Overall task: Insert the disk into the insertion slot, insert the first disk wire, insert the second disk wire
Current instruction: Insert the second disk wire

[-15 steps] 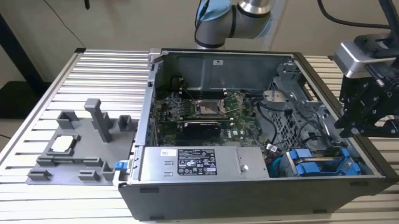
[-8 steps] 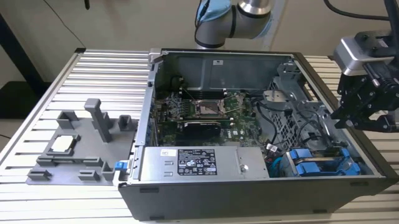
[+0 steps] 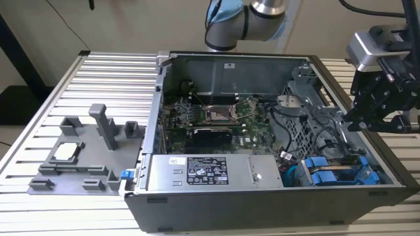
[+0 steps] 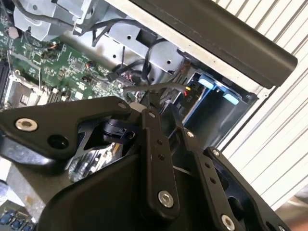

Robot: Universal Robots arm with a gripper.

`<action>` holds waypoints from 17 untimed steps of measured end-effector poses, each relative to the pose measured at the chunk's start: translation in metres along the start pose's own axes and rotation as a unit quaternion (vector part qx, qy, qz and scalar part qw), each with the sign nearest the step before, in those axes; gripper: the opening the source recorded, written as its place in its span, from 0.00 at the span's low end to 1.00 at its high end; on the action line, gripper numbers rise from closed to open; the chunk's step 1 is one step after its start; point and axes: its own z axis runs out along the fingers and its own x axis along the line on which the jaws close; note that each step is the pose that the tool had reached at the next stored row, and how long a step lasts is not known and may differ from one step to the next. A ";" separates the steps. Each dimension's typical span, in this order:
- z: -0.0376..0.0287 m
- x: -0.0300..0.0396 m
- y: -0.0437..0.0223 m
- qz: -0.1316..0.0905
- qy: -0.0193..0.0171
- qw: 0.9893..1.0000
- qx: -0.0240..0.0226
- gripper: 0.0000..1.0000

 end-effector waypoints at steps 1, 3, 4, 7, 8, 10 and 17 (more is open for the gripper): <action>0.0008 -0.0033 0.0002 0.000 0.000 1.000 0.000 0.27; 0.0020 -0.0099 0.0006 0.000 0.001 1.000 0.000 0.27; 0.0029 -0.0132 0.0009 0.000 0.001 1.000 0.000 0.27; 0.0060 -0.0252 0.0018 -0.001 0.009 1.000 0.000 0.27; 0.0071 -0.0296 0.0020 -0.001 0.013 1.000 0.000 0.27; 0.0095 -0.0371 0.0029 -0.001 0.020 1.000 0.000 0.27; 0.0092 -0.0408 0.0289 -0.003 0.022 1.000 0.009 0.27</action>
